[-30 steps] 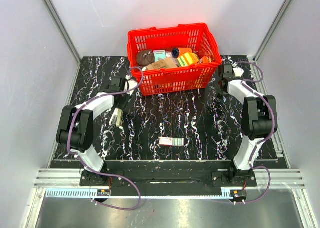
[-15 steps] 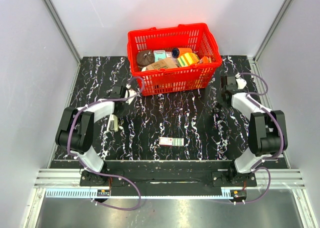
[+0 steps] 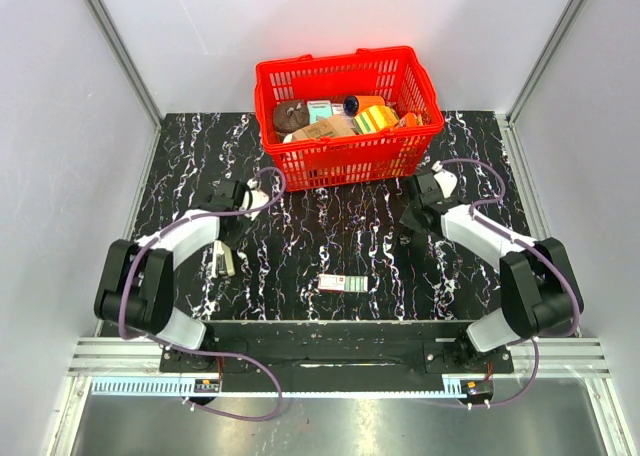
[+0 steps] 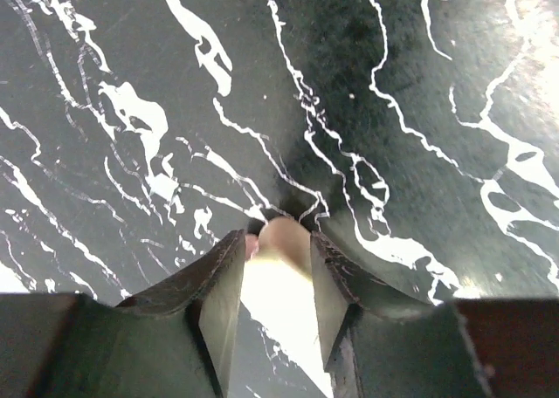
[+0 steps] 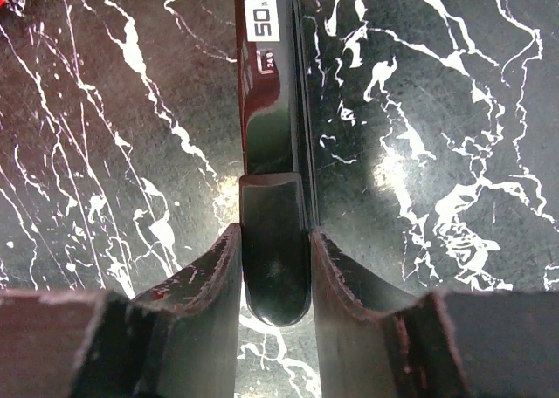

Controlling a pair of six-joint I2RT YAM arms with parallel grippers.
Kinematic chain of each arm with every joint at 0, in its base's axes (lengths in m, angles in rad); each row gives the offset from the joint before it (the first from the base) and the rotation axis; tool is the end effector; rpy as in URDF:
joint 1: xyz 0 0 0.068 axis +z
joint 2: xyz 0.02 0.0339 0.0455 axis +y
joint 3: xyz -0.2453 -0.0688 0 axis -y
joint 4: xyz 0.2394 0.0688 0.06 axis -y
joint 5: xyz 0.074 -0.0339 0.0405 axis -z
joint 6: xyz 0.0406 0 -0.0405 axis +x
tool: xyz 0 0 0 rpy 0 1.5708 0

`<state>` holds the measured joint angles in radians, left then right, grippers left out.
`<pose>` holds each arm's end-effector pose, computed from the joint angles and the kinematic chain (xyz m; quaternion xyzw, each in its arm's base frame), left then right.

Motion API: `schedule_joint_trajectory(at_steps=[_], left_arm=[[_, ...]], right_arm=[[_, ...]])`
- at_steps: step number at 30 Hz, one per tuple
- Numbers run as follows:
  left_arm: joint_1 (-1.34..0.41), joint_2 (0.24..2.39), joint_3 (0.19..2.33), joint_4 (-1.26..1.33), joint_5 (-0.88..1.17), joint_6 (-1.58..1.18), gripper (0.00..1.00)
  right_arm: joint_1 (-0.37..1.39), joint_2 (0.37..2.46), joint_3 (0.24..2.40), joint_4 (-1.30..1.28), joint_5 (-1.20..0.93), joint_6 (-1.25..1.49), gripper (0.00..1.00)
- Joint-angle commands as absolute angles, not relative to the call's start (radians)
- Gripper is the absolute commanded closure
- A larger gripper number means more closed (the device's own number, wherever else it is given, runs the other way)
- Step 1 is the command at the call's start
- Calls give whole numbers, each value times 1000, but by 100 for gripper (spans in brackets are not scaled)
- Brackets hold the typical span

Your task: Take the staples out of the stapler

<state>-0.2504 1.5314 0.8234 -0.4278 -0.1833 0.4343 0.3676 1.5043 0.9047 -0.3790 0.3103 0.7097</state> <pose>0.2724 -0.0620 0.1452 0.3078 0.9225 0.1087 0.2058 0.2826 0.0956 0.1792 0.2053 0.9235 0.0210 0.3233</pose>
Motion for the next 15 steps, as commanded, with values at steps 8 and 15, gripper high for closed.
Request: schedule_joint_trajectory(at_steps=[8,15], left_arm=[[-247,1319,1008,-653,39,288,34],[-247,1246,1052,-687,181,255,25]], right_arm=[[526,1485,942,-463,405,811,74],[640,1468,1005,-517,483,851,76]])
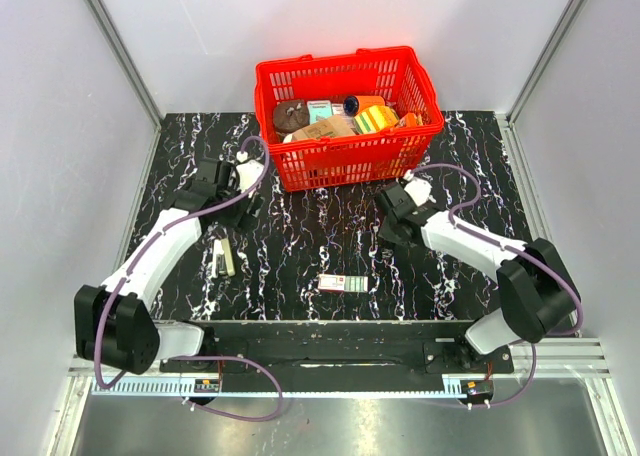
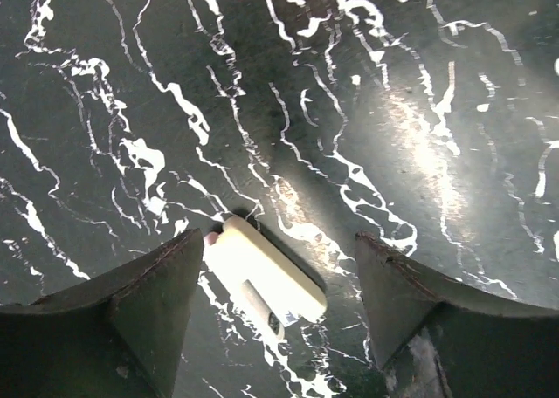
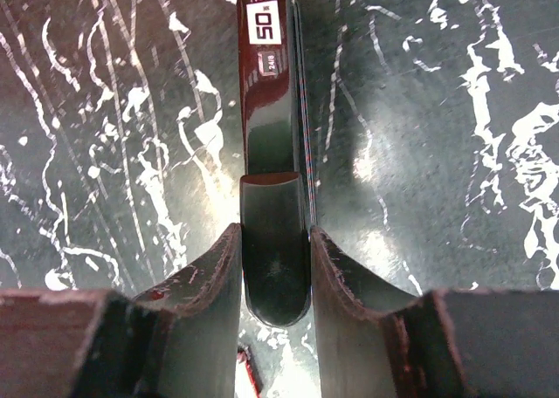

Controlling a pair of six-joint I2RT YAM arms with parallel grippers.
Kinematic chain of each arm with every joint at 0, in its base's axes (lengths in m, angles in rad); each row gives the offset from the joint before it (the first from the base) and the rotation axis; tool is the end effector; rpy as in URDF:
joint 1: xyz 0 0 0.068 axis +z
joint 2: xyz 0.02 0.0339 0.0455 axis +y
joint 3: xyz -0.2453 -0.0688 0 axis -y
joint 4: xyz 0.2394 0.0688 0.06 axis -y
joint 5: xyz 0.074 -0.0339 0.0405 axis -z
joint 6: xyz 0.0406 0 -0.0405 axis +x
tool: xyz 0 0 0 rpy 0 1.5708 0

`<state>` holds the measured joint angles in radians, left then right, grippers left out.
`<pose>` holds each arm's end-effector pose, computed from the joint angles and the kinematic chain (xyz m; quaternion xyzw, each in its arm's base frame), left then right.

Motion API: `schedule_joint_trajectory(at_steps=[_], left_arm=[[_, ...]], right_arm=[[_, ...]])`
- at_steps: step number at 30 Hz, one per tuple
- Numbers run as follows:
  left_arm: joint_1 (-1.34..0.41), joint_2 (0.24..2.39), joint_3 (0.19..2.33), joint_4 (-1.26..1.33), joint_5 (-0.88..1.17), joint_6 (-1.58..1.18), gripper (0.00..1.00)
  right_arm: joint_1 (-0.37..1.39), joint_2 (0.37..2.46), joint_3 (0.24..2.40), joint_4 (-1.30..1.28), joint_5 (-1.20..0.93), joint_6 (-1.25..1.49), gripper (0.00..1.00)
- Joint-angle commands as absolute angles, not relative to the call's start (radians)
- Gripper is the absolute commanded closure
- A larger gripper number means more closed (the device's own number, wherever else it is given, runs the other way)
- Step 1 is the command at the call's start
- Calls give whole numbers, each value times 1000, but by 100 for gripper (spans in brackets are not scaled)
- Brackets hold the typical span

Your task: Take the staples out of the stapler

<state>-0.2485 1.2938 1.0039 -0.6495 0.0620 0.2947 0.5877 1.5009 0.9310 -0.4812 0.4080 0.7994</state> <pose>0.2583 -0.0681 0.2461 0.2642 0.9127 -0.0223 0.3109 0.2520 0.1485 0.1830 0.1517 0.9356 0.0103 0.3186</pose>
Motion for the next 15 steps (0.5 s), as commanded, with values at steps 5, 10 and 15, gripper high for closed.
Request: schedule_joint_trajectory(at_steps=[5,10,15], left_arm=[[-248,1209,1037,-664,250,232,22],[-279,1195,1023,-646,227,204,1],[-334,1204,999,-641,307,184,1]], right_arm=[[696,1451,1072,-566,528,861,77],[761,1424,1100,-569,549,888,78],[842,1422,1109,-560,561,934,79]])
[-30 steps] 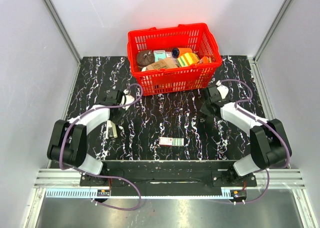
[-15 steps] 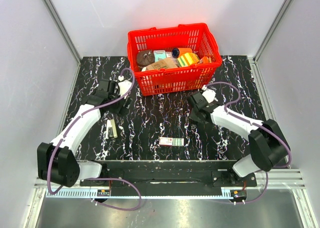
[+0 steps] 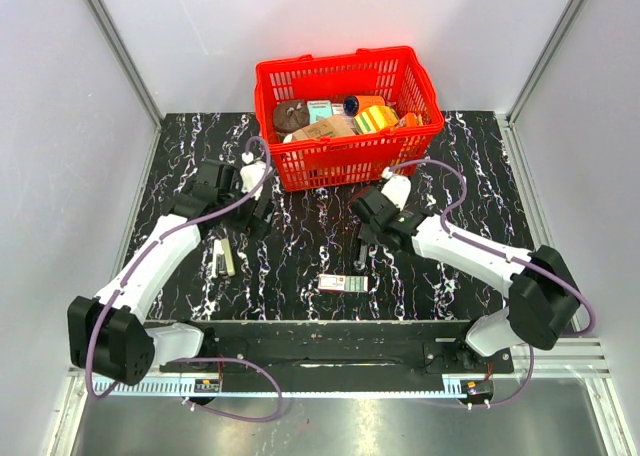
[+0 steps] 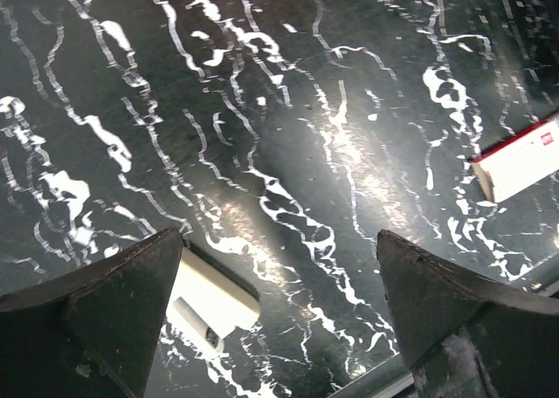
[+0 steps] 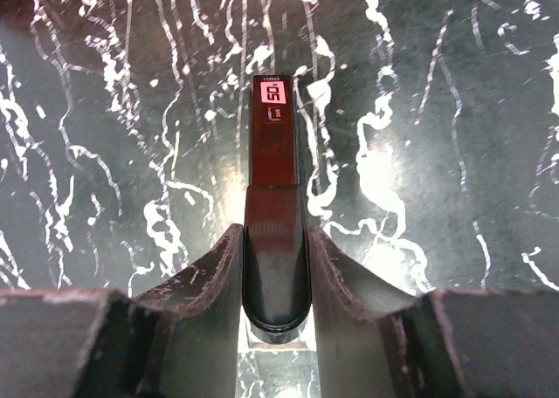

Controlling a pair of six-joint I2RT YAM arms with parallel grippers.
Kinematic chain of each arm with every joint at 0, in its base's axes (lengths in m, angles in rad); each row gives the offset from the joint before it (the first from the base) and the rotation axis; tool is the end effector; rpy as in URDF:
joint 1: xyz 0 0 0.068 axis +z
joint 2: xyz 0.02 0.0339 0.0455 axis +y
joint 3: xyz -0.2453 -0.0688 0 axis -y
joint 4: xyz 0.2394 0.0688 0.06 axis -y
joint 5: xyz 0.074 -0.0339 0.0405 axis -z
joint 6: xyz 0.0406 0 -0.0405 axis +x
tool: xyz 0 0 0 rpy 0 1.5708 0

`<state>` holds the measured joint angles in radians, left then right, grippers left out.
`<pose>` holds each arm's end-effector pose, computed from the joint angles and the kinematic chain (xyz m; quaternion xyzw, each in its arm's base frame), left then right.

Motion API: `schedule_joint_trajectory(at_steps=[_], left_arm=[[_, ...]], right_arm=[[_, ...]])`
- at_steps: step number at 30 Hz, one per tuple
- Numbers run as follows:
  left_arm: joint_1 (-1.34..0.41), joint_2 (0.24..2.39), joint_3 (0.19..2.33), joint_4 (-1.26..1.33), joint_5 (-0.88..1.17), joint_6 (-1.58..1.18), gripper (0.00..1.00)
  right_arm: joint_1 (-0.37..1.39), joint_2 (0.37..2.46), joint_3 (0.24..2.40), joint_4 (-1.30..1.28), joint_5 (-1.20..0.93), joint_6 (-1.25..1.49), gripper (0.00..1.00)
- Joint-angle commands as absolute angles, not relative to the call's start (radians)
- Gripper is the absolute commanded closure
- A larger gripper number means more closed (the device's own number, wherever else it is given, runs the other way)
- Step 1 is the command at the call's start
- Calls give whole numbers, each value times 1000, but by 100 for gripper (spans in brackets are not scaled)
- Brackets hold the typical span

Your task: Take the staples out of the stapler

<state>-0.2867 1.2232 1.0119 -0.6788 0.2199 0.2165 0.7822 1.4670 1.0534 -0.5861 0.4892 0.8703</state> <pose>0.2417 -0.0805 0.2643 0.2687 0.8983 -0.1150 0.3280 0.2243 0.1960 0.2238 0.1091 0.9270 0.0435 0.3561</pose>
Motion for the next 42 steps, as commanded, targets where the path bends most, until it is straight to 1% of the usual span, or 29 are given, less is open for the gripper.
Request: schedule_joint_trajectory(at_steps=[1,9,15,16,21,29,33,39,42], left_arm=[[-356,1206,991,-634,305,184,1],[-452,1233,956,-525,324,184,1],[-453,1256,920,-437,455,198,1],[-453,1265,919,-430,475,192,4],[-453,1342,933,-423,590,175,8],[-453,1422,956,-419,690,170,9],[-453,1451,959,-400,753,126,10],[-454,1485,954,-385,793,140,8],[-454,1496,951,-382,798,158,11]], right_arm=[[856,1424,1108,-546,568,942,79],[880,1474,1189,-512,592,934,81],[880,1460,1241,-492,598,945,82],[882,1460,1243,-483,592,954,82],[888,1433,1207,-414,548,999,83],[914,1404,1181,-339,531,1051,85],[927,1401,1166,-305,511,1077,85],[940,1384,1152,-291,491,1101,85],[946,1379,1144,-282,482,1112,86]])
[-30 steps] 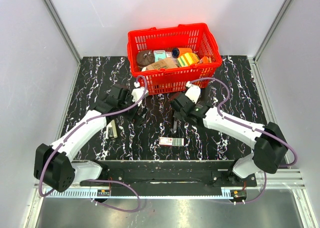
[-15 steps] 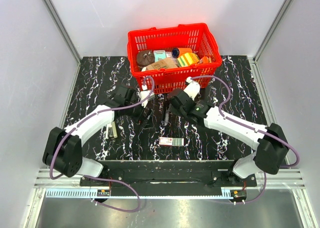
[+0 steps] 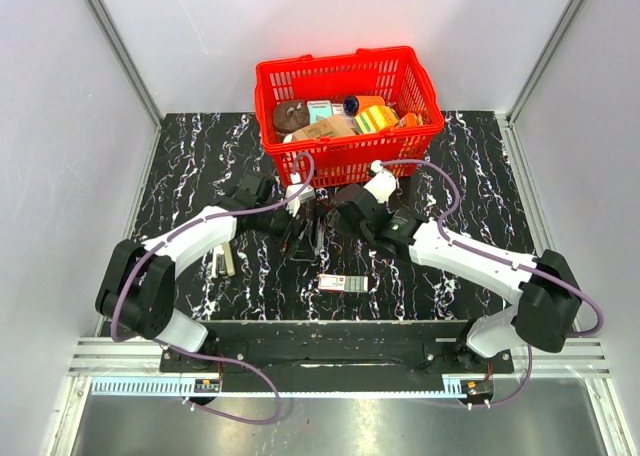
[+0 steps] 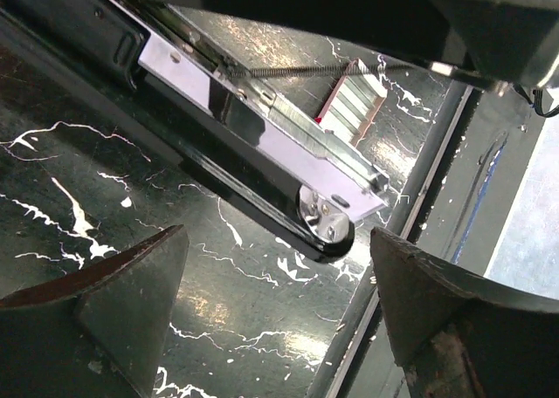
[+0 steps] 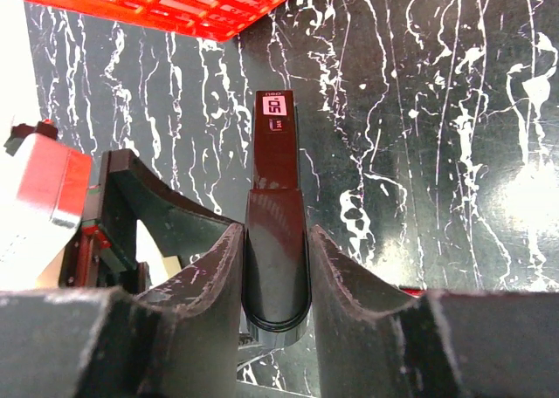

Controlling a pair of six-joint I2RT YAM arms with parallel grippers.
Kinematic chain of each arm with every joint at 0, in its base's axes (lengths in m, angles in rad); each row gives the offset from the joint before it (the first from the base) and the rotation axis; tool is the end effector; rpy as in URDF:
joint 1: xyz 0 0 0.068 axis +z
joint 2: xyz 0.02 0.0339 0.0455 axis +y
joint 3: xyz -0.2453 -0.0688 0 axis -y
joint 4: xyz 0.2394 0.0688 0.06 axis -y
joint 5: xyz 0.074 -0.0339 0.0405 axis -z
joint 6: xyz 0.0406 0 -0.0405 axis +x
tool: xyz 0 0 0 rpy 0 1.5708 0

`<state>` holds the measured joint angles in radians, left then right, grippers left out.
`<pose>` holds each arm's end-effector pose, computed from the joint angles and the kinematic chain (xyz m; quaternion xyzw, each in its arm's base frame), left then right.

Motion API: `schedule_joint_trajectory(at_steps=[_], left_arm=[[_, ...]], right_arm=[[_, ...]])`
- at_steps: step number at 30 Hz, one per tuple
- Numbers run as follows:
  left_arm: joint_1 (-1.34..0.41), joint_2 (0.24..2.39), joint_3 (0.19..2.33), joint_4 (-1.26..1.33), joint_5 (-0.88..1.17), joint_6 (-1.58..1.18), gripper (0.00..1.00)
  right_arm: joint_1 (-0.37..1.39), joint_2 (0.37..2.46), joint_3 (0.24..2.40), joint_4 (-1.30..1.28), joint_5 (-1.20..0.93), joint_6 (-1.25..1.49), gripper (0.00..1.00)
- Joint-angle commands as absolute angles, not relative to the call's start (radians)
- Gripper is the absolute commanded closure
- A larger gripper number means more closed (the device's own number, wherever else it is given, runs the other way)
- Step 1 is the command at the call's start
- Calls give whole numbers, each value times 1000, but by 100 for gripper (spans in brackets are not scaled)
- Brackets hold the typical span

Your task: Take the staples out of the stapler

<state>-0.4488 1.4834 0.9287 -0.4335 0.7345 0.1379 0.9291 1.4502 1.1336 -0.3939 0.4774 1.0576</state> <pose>0.2504 -0.1508 0.1958 0.3572 0.8260 -0.3813 0.2116 0.2065 0.2453 0.2677 0.1551 0.8750 0.2222 0.4012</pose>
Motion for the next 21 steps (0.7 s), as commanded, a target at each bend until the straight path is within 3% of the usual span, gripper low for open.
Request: schedule_joint_trajectory(at_steps=[1,7,11,21], left_arm=[[-454,1499,951,-380,796,166,13],[-453,1500,959,-397,801,213,25],[-449,1499,962,-416,804,239,42],[-399,1483,974,-452,756,308,67]], right_arm=[[948,1378,1143,-279,477,1118,86],[953,1381,1141,-252,443,1137,87],[954,1378,1131,-232,414,1153,87],[956,1333,1071,-232,365,1157,88]])
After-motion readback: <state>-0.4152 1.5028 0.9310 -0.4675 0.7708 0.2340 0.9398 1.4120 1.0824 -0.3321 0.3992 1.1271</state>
